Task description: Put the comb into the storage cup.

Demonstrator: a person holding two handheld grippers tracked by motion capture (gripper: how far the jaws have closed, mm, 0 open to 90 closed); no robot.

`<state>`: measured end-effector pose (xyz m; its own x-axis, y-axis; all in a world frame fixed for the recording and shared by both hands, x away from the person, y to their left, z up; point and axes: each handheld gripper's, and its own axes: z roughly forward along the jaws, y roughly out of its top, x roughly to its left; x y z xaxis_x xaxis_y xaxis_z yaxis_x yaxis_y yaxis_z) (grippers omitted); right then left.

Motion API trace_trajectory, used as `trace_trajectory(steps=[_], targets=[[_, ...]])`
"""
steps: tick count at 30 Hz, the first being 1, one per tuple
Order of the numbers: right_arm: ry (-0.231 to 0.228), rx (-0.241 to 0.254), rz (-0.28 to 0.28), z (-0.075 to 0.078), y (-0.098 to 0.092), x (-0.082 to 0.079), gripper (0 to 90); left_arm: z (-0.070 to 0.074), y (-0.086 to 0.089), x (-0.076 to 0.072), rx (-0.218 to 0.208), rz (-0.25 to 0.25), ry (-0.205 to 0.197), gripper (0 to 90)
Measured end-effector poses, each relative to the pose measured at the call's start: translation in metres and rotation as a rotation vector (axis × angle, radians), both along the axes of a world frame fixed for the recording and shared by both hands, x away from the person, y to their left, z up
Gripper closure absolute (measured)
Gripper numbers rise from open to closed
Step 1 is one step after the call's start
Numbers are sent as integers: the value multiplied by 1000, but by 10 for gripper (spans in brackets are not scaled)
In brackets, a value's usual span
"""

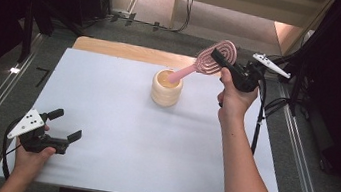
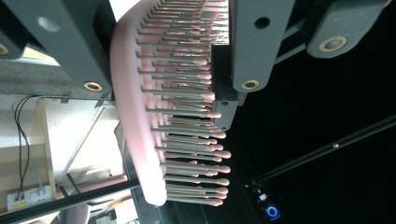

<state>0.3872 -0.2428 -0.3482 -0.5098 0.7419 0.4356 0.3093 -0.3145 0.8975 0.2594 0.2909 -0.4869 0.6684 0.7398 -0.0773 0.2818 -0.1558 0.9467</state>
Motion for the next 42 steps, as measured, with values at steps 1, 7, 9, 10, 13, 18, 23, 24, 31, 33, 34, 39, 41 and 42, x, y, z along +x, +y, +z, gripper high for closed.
trace_trajectory(steps=[1,7,9,10,13,18,23,24,31,33,34,39,41,42], targets=[[2,1,-4,-1,0,2,624,0,0,0,0,-1,0,0],[3,-17,-12,-2,5,8,624,0,0,0,1,-4,-2,0],[12,-15,-15,-4,6,11,624,0,0,0,-1,-5,-2,0],[15,-17,-17,-4,6,12,624,0,0,0,-2,-5,-1,0],[25,-23,-18,-7,9,16,624,0,0,0,-4,-5,0,0],[28,-45,-18,-12,14,23,624,0,0,-1,-10,-4,-2,0],[39,-66,-24,-18,19,26,624,0,0,-1,-9,-9,-6,0],[42,-71,-25,-19,20,26,624,0,0,-1,-10,-11,-6,0],[50,-94,-28,-25,26,30,624,0,1,-1,-12,-8,-2,0],[58,-102,-26,-29,28,32,624,0,0,-1,-11,-10,-2,0],[61,-108,-27,-31,29,32,624,0,0,-1,-12,-10,-2,0],[77,-114,-25,-38,34,35,624,0,0,-1,-12,-10,-3,0],[81,-113,-27,-40,36,35,624,0,0,-1,-13,-10,-2,0],[84,-110,-26,-40,37,36,624,0,0,-1,-15,-11,-2,0]])
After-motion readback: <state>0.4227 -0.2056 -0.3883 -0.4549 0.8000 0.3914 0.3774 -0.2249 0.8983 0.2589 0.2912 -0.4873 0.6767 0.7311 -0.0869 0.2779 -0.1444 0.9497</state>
